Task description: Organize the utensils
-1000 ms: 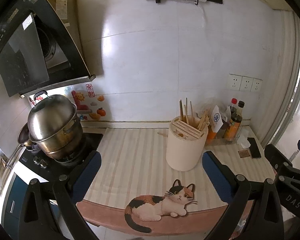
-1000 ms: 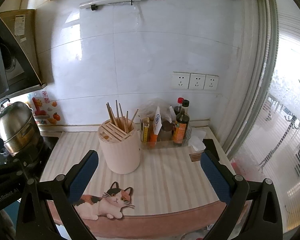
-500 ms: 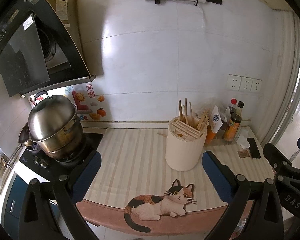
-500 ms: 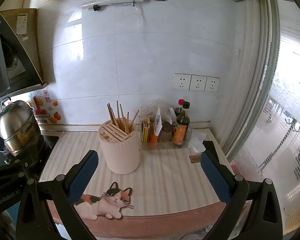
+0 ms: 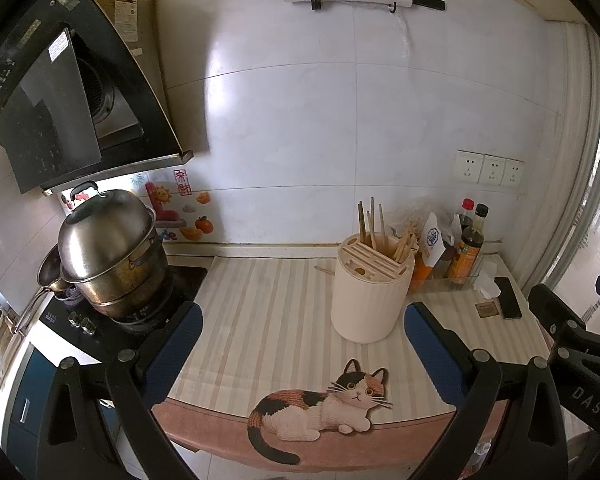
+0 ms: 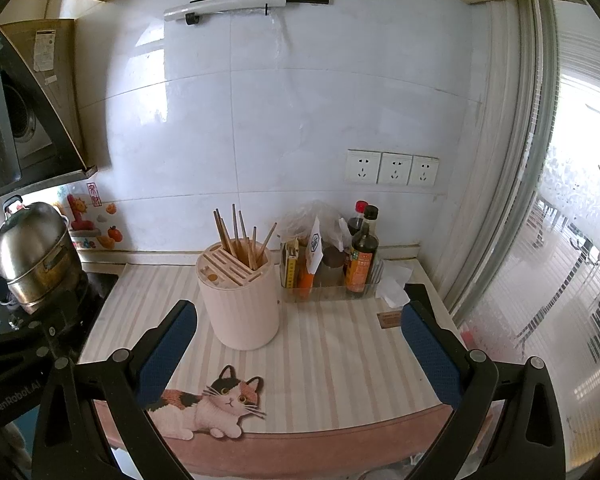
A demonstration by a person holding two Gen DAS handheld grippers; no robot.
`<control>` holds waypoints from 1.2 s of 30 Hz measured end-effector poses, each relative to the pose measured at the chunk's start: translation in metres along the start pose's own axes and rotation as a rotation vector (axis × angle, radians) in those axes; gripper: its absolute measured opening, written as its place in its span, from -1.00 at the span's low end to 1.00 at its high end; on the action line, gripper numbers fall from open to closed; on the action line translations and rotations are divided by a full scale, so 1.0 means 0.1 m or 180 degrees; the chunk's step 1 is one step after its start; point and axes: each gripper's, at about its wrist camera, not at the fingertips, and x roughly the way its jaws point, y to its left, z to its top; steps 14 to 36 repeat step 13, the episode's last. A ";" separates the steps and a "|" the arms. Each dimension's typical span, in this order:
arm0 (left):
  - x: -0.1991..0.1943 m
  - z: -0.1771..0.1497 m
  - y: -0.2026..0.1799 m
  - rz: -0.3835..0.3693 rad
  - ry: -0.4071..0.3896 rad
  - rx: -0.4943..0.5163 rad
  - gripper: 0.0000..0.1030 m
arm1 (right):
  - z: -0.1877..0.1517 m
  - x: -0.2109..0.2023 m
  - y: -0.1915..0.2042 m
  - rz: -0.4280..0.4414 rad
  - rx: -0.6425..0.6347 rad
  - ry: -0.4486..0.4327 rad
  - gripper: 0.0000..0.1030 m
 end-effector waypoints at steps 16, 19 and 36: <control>0.00 0.03 0.02 0.0017 -0.0008 -0.0024 1.00 | 0.01 0.00 0.00 -0.0007 -0.0004 -0.0011 1.00; 0.00 0.03 0.02 0.0017 -0.0008 -0.0024 1.00 | 0.01 0.00 0.00 -0.0007 -0.0004 -0.0011 1.00; 0.00 0.03 0.02 0.0017 -0.0008 -0.0024 1.00 | 0.01 0.00 0.00 -0.0007 -0.0004 -0.0011 1.00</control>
